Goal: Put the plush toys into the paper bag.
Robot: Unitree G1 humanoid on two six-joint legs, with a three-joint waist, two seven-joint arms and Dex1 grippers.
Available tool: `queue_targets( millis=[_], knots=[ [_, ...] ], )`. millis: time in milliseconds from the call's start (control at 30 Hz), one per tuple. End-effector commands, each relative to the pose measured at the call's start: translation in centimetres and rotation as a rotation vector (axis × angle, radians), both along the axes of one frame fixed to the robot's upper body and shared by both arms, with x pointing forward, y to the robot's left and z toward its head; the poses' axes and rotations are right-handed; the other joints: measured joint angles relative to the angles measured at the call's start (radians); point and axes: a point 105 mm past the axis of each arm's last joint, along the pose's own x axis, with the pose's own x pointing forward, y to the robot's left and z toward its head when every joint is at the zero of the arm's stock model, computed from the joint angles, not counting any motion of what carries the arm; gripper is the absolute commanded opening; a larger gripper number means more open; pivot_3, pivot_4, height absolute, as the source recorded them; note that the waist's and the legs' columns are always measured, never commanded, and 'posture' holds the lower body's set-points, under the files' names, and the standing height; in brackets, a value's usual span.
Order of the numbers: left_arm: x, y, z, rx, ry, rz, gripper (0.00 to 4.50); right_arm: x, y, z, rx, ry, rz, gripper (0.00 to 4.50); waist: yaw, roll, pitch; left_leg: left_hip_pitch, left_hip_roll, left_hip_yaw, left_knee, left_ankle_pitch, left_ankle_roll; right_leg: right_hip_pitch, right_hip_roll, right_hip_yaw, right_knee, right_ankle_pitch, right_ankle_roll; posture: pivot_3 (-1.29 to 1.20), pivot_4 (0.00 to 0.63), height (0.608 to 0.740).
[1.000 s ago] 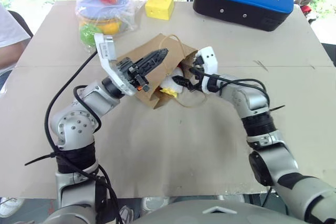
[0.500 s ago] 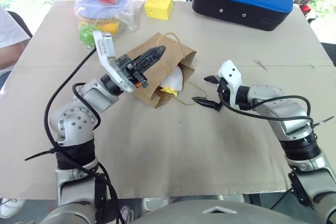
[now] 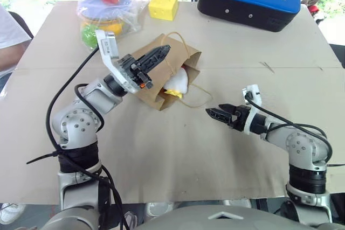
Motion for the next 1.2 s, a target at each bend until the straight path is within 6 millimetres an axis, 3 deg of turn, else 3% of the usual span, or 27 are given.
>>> queue_targets(
  millis=[33, 67, 167, 400, 500, 667, 833, 933, 1100, 1200],
  knots=[
    [-0.4, -0.6, 1.3, -0.002, -0.054, -0.022, 0.00, 0.9, 2.1, 0.6, 0.061, -0.008, 0.019, 4.49, -0.002, 0.000, 0.000, 0.000, 0.000, 0.000, 0.000, 0.000, 0.000, 0.000, 0.000, 0.000, 0.000, 0.000, 0.000, 0.00, 0.150, 0.740],
    [-0.4, -0.6, 1.3, -0.002, -0.054, -0.022, 0.00, 1.1, 2.3, 0.5, 0.061, -0.008, 0.018, 4.49, -0.001, 0.000, 0.000, 0.000, 0.000, 0.000, 0.000, 0.000, 0.000, 0.000, 0.000, 0.000, 0.000, 0.000, 0.000, 0.00, 0.150, 0.740],
    [-0.5, -0.6, 1.4, -0.002, -0.057, -0.019, 0.00, 2.1, 3.0, 0.2, 0.052, -0.027, 0.004, 3.71, 0.001, 0.000, 0.000, 0.000, 0.000, 0.000, 0.000, 0.000, 0.000, 0.000, 0.000, 0.000, 0.000, 0.000, 0.000, 0.00, 0.150, 0.740],
    [-0.6, -0.2, 1.5, -0.006, -0.064, 0.003, 0.00, 2.6, 2.4, 0.9, 0.069, -0.088, 0.012, 0.17, 0.003, 0.000, 0.000, 0.000, 0.000, 0.000, 0.000, 0.000, 0.000, 0.000, 0.000, 0.000, 0.000, 0.000, 0.000, 0.00, 0.150, 0.740],
    [-0.5, 0.4, 1.7, -0.009, -0.076, 0.014, 0.00, 2.6, 2.1, 2.8, 0.097, -0.160, 0.032, 0.08, 0.003, 0.000, 0.000, 0.000, 0.000, 0.000, 0.000, 0.000, 0.000, 0.000, 0.000, 0.000, 0.000, 0.000, 0.000, 0.00, 0.150, 0.740],
    [0.1, 3.2, 3.0, -0.015, -0.094, 0.025, 0.00, 0.3, 3.0, 10.7, 0.260, -0.396, 0.212, 0.08, -0.003, 0.001, 0.001, -0.001, 0.000, 0.000, 0.000, 0.000, 0.000, -0.001, 0.000, 0.000, 0.000, 0.000, 0.000, 0.00, 0.150, 0.740],
    [1.7, 7.0, 6.2, -0.051, -0.193, 0.147, 0.00, -2.6, 3.9, 18.4, 0.390, -0.610, 0.372, 0.08, 0.001, 0.001, 0.001, -0.002, 0.001, -0.001, 0.000, 0.000, 0.000, -0.001, 0.001, -0.001, 0.000, 0.000, 0.000, 0.00, 0.150, 0.740],
    [2.5, 8.1, 6.7, -0.062, -0.206, 0.186, 0.00, -2.8, 4.1, 19.7, 0.387, -0.640, 0.386, 0.08, 0.005, 0.000, 0.000, -0.002, 0.000, -0.001, 0.000, 0.000, 0.000, -0.001, 0.000, -0.002, 0.000, 0.000, 0.000, 0.00, 0.150, 0.740],
    [2.4, 6.4, 5.3, 0.004, -0.209, 0.138, 0.00, -2.6, 4.3, 18.8, 0.310, -0.630, 0.390, 0.08, 0.007, 0.000, 0.000, -0.003, 0.000, 0.000, 0.000, 0.000, 0.000, -0.001, -0.001, -0.001, -0.001, 0.000, 0.000, 0.00, 0.150, 0.740],
    [2.2, 5.9, 5.8, 0.000, -0.235, 0.135, 0.00, -2.9, 3.5, 20.0, 0.351, -0.652, 0.367, 0.08, 0.006, 0.000, 0.000, -0.003, 0.000, -0.001, 0.000, 0.000, 0.000, -0.002, -0.001, -0.002, -0.001, 0.000, 0.000, 0.00, 0.150, 0.740]
  ],
)
